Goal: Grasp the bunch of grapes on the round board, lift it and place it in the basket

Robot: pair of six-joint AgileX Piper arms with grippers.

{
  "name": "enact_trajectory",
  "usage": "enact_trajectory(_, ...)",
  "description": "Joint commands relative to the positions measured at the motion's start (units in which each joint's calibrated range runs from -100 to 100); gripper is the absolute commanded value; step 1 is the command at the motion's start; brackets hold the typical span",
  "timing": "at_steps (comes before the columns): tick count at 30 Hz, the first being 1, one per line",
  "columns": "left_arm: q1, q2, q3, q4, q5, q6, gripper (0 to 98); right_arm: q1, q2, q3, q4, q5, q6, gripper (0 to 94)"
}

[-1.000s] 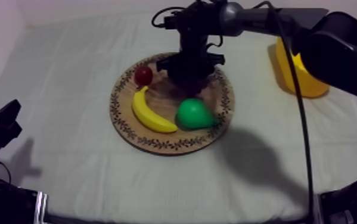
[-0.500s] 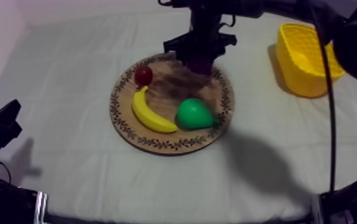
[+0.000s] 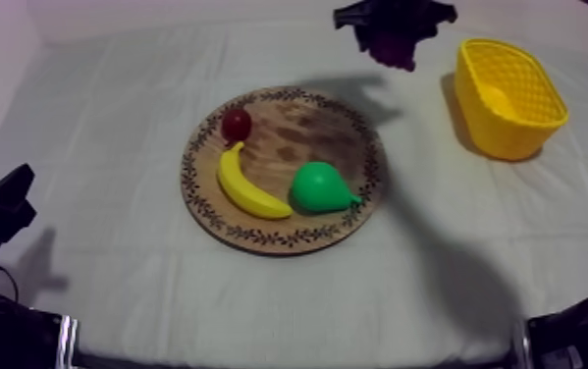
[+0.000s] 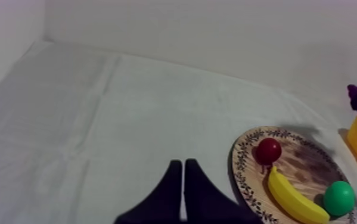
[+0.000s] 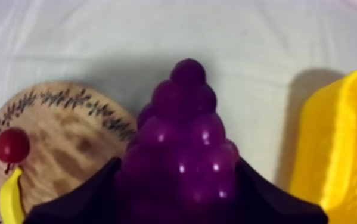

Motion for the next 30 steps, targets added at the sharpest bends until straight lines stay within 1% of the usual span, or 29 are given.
enact_trajectory(1,0.0,0.0,0.0,0.01,0.0,0.0,0.1,1.4,-1.9,0.5,0.1,-0.5,0.7,33.4)
enact_trajectory(16,0.0,0.0,0.0,0.01,0.0,0.0,0.1,10.9,-10.0,6.4,0.6,-4.1,7.3,34.6)
enact_trajectory(30,0.0,0.0,0.0,0.01,0.0,0.0,0.1,18.7,-12.0,10.4,-0.7,-8.8,13.0,34.0)
